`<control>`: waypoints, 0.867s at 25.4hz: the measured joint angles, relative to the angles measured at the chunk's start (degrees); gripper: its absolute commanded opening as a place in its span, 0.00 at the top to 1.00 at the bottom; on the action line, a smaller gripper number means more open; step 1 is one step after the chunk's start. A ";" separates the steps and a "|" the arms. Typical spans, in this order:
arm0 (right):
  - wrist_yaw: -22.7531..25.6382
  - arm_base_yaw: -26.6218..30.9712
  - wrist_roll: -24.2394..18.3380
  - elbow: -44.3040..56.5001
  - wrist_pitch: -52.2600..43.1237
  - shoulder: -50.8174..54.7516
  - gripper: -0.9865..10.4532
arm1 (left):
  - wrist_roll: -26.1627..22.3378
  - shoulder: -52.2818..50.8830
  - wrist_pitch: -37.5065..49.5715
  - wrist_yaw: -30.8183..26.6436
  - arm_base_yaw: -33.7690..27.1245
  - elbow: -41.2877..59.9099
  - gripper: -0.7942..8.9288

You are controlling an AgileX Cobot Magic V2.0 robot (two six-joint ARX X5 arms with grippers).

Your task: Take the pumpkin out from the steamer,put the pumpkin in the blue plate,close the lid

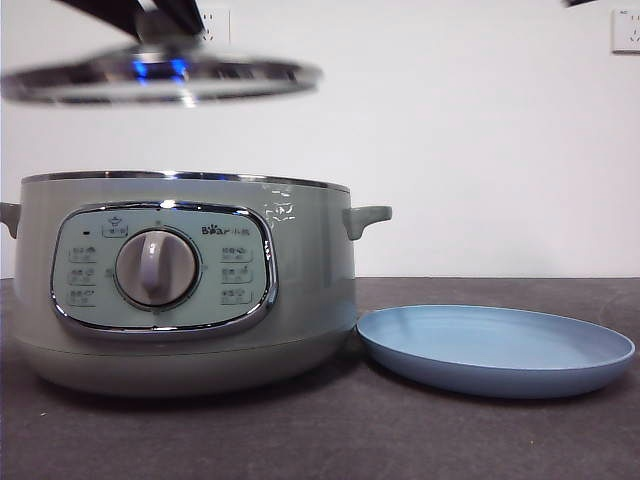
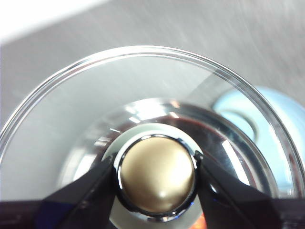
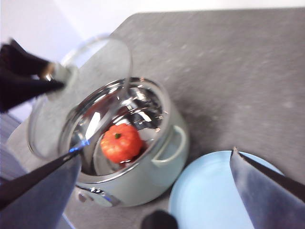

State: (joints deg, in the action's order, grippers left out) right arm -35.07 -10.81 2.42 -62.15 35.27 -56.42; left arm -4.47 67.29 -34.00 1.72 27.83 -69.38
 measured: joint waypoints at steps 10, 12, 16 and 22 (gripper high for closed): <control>11.89 -19.34 -0.35 -1.99 -7.65 -12.26 0.41 | 0.00 -14.95 -4.98 -12.92 -0.02 0.00 0.93; 14.32 -22.34 -0.52 -4.24 -7.37 -16.02 0.41 | 0.00 -17.44 -6.32 -16.15 -0.02 0.00 0.93; 16.06 -27.74 -2.12 -11.50 -5.07 -24.76 0.41 | 0.00 -21.99 -9.33 -22.23 -0.04 0.00 0.93; 24.02 -33.92 -8.50 -31.65 5.51 -43.23 0.41 | 0.00 -25.97 -14.14 -27.32 -0.04 0.00 0.93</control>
State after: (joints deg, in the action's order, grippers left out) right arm -11.05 -44.73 -6.09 -93.80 40.77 -99.66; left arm -4.47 41.32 -48.14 -25.61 27.79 -69.38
